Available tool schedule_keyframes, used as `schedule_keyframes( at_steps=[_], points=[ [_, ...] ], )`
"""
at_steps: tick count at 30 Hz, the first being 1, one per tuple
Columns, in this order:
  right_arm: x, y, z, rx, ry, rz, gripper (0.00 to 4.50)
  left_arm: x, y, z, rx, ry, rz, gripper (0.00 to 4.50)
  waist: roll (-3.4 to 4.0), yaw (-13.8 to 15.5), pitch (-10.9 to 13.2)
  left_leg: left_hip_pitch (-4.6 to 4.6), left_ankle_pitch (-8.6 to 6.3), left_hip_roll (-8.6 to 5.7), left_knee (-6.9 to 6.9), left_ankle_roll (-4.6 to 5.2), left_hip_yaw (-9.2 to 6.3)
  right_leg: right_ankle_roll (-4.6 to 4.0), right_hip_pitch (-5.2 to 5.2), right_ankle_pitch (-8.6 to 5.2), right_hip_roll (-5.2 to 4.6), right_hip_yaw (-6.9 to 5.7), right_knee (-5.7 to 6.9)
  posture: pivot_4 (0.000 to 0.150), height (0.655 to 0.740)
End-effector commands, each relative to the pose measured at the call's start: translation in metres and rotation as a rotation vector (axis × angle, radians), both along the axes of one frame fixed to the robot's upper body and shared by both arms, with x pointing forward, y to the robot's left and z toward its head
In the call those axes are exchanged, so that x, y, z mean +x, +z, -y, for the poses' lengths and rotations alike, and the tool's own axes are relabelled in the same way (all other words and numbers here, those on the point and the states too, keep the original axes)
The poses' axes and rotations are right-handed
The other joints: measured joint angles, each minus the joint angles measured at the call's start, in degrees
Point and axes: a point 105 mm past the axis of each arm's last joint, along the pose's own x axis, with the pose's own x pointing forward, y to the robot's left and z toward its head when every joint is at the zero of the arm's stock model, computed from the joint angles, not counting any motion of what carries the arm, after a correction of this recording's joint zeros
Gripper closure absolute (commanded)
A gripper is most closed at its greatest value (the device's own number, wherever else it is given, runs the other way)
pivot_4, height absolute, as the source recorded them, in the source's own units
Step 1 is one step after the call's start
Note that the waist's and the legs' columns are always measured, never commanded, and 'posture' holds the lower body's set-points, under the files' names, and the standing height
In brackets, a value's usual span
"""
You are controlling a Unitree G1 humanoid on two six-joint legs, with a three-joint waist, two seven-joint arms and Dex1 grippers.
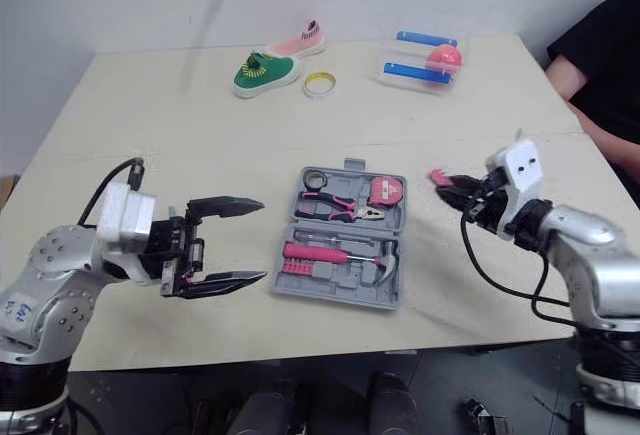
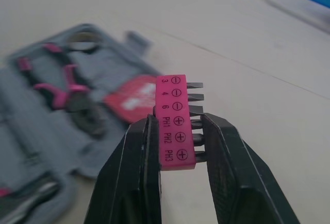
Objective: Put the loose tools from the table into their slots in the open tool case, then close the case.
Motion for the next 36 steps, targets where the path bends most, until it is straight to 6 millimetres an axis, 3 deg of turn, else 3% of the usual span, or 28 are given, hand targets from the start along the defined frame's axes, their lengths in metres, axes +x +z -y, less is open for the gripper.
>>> schedule_keyframes(
  at_steps=[1, 5, 7, 11, 17, 36],
  points=[
    [-0.031, 0.001, -0.038, -0.080, 0.261, -0.087, 3.71, 0.001, -0.003, -0.005, 0.031, -0.001, -0.022, 0.00, -0.03, 0.08, 0.02, 0.00, 0.00, -0.04, 0.02, 0.01, 0.00, 0.00, 0.00, 0.00, -0.05, 0.00, 0.02, 0.150, 0.7400],
    [-0.061, -0.016, -0.064, -0.234, 0.451, -0.197, 3.71, 0.001, -0.011, -0.005, 0.054, -0.003, -0.067, 0.00, -0.07, 0.20, 0.05, -0.05, -0.06, -0.05, 0.04, 0.06, -0.07, 0.00, 0.01, 0.00, -0.15, 0.06, -0.08, 0.150, 0.7400],
    [-0.065, -0.026, -0.073, -0.318, 0.493, -0.199, 3.71, -0.001, -0.017, -0.005, 0.082, -0.001, -0.081, 0.00, -0.08, 0.27, 0.06, -0.08, -0.10, -0.06, 0.04, 0.05, -0.15, 0.00, 0.04, 0.00, -0.19, 0.11, -0.15, 0.150, 0.7400],
    [-0.062, -0.040, -0.090, -0.398, 0.491, -0.197, 3.71, 0.001, -0.023, -0.006, 0.105, 0.032, -0.097, 0.00, -0.13, 0.12, 0.08, -0.10, -0.15, -0.06, 0.05, 0.01, -0.16, 0.00, 0.03, 0.00, -0.25, 0.11, -0.20, 0.150, 0.7400],
    [-0.050, -0.044, -0.101, -0.453, 0.423, -0.217, 3.71, 0.001, -0.022, -0.007, 0.111, 0.050, -0.094, 0.00, -0.14, 0.05, 0.08, -0.09, -0.14, -0.06, 0.11, -0.03, -0.14, 0.00, 0.01, 0.00, -0.19, 0.02, -0.14, 0.150, 0.7400],
    [-0.042, -0.060, -0.114, -0.530, 0.440, -0.275, 3.71, -0.003, -0.025, 0.000, 0.107, 0.066, -0.110, 0.00, -0.15, -0.02, 0.09, -0.12, -0.15, -0.06, 0.11, -0.05, -0.14, -0.03, -0.01, -0.02, -0.14, -0.03, -0.12, 0.150, 0.7400]
  ],
)
